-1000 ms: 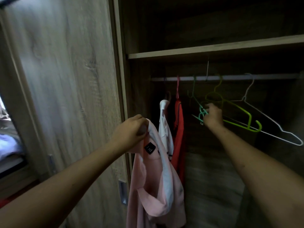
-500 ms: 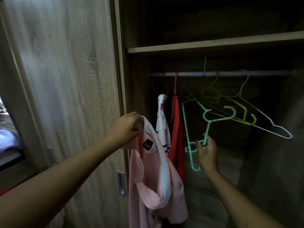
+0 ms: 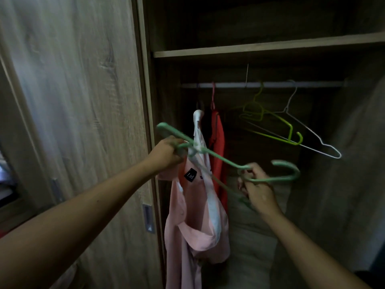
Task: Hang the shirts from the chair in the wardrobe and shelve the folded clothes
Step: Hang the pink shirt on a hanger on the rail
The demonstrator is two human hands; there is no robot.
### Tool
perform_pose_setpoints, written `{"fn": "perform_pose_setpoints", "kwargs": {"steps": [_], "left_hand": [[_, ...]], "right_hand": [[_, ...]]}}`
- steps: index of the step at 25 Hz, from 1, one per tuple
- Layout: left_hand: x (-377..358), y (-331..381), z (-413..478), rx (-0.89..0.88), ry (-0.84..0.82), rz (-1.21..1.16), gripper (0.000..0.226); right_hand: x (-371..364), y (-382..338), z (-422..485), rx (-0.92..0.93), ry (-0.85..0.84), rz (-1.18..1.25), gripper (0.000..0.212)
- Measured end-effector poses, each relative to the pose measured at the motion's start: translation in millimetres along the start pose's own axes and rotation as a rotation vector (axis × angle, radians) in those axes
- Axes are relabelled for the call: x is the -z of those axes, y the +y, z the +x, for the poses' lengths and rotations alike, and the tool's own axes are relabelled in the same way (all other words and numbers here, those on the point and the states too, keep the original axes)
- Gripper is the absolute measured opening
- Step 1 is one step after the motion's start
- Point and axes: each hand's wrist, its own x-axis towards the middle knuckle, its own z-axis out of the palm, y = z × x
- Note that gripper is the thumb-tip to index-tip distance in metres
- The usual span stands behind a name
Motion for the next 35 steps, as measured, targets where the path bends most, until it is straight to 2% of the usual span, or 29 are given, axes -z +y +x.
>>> {"fn": "perform_pose_setpoints", "kwargs": {"steps": [3,7,10,13,15,19,22,23,25,27,28,30,32,35], "left_hand": [[10,-2,-5,0.178,-0.038,-0.358,0.026],[21,-3,-12,0.214,-0.193,-0.532,0.028],[24,12,-16,0.226,-0.245,-0.698,0.029],[31,15,-17,0.249,-0.318,-0.736,0.026],[39,12,-19,0.256,-0.311,-0.783,0.025],[56,0,-24,0.282,-0.213,-0.87,0.023],[66,-18,-34,0.347,-0.172,-0.58,0.021],[64,-24,-37,0.327,-0.182,-0.46,0.021],[57,-28,-37,0.237,-0.212,-0.26,0.019],[47,-25,-34,0.124,-0.212,-0.034,0.019],[42,-21,-32,0.068,-0.213,0.067,0.02],[35,-9,-32,-0.069,-0.228,0.179,0.025],[29,-1,-35,-0.206,-0.268,0.11,0.029],[13,7,-46,-0.267,-0.403,-0.193,0.033]], "right_hand": [[-8,-29,-7,-0.091,-0.143,0.185,0.019],[-9,-63,-5,-0.156,-0.198,0.451,0.022],[-25,-82,0,-0.144,-0.116,0.603,0.017],[-45,-87,1,-0.145,0.013,0.665,0.021],[-54,-73,-1,-0.151,0.034,0.598,0.02],[-36,-10,-11,-0.161,-0.112,0.202,0.016],[-4,13,-14,-0.161,-0.251,-0.063,0.032],[4,12,-16,-0.164,-0.29,-0.12,0.031],[12,12,-19,-0.162,-0.394,-0.238,0.026],[14,13,-19,-0.191,-0.49,-0.379,0.031],[14,13,-15,-0.186,-0.501,-0.412,0.032],[9,2,-3,-0.115,-0.41,-0.434,0.023],[1,-15,8,-0.018,-0.356,-0.469,0.008],[-10,-29,10,0.002,-0.572,-0.581,0.021]]}}
